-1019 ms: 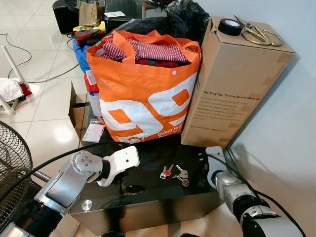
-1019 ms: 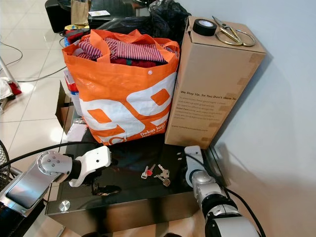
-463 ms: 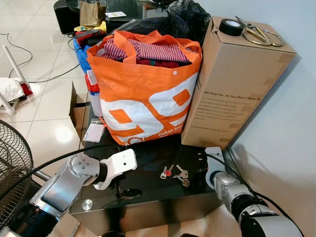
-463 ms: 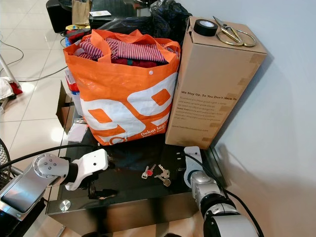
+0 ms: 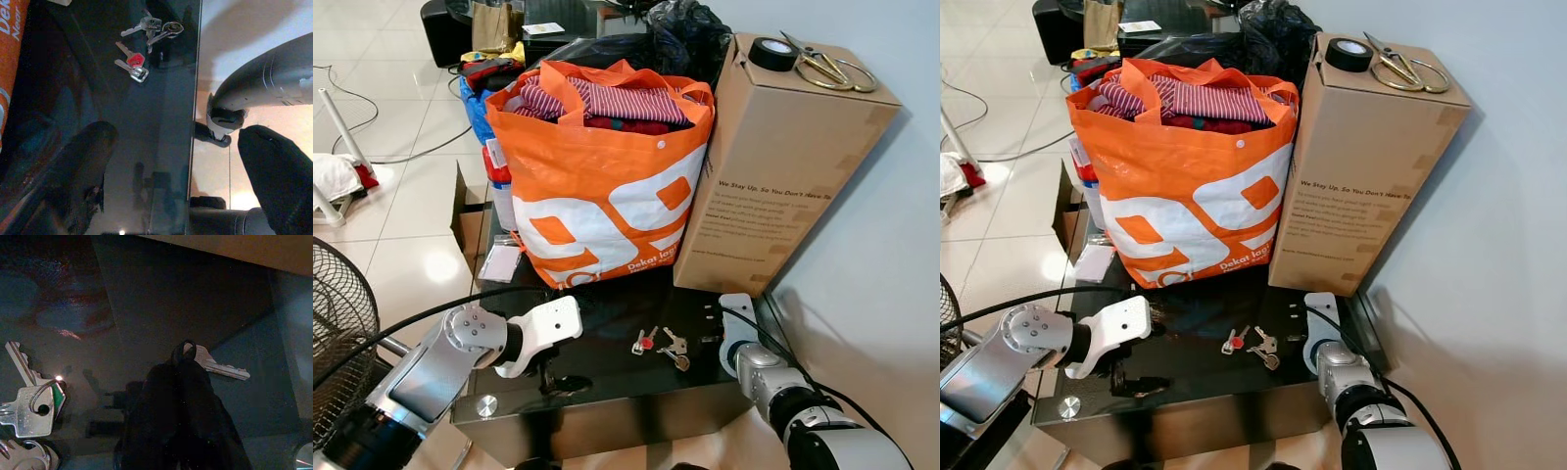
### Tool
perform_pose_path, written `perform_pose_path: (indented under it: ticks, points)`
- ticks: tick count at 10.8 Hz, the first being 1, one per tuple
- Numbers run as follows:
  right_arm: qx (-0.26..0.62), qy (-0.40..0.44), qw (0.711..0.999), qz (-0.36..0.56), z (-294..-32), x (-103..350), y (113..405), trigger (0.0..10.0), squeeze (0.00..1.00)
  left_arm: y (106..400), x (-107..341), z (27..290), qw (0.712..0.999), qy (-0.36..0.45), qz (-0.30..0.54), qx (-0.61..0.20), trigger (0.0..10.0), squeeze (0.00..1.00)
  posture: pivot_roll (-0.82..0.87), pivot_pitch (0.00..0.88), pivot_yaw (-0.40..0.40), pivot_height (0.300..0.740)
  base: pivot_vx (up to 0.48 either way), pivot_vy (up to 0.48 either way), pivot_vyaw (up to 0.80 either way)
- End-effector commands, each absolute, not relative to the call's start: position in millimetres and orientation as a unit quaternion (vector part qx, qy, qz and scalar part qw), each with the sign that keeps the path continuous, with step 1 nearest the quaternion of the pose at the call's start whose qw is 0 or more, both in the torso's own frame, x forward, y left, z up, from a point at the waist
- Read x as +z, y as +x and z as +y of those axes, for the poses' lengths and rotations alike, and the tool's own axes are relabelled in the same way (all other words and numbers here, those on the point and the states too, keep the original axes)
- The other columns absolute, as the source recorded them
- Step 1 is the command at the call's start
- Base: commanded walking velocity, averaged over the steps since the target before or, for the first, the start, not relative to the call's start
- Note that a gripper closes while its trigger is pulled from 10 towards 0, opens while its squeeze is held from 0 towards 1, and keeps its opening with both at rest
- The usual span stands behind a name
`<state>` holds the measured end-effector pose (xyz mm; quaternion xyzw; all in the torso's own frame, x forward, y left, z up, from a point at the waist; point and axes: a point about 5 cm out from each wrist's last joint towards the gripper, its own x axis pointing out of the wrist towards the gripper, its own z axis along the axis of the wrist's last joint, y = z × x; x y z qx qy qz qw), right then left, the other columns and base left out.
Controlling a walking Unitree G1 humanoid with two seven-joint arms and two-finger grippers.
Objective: Hang keys on a hook
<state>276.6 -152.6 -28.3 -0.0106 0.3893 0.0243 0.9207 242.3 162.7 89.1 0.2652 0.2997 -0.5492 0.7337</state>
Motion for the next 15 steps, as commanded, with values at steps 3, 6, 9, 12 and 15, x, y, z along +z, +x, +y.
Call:
perform_pose_path:
  ticks: [3, 6, 9, 12, 15]
  points:
    - [0.009, 0.003, 0.919, 0.394, -155.2, -31.0, 273.4, 0.0, 0.0, 241.8, 92.4, 164.4, 0.732, 0.269, 0.297, -0.551, 10.0, 0.02, 0.03, 0.0, -0.057, 0.74, 0.0, 0.0, 0.0]
    - [0.006, 0.023, 0.93, 0.366, -161.2, -21.0, 283.6, 0.0, 0.0, 253.8, 91.0, 157.6, 0.747, 0.265, 0.279, -0.542, 10.0, 0.02, -0.02, 0.0, -0.044, 0.74, 0.0, 0.0, 0.0]
    - [0.042, 0.052, 0.954, 0.291, -167.7, 4.5, 301.6, 0.0, 0.0, 288.4, 94.2, 143.1, 0.807, 0.276, 0.208, -0.479, 10.0, 0.03, -0.11, 0.0, 0.042, 0.74, 0.0, 0.0, 0.0]
    - [0.07, 0.082, 0.98, 0.166, -167.6, 41.1, 293.8, 0.0, 0.0, 307.8, 102.5, 132.0, 0.865, 0.249, 0.147, -0.411, 10.0, 0.02, -0.16, 0.0, 0.107, 0.74, 0.0, 0.0, 0.0]
    - [0.056, 0.1, 0.992, 0.055, -175.1, 85.5, 266.5, 0.0, 0.0, 312.7, 116.1, 124.4, 0.922, 0.191, 0.087, -0.326, 10.0, 0.01, -0.2, 0.0, 0.127, 0.74, 0.0, 0.0, 0.0]
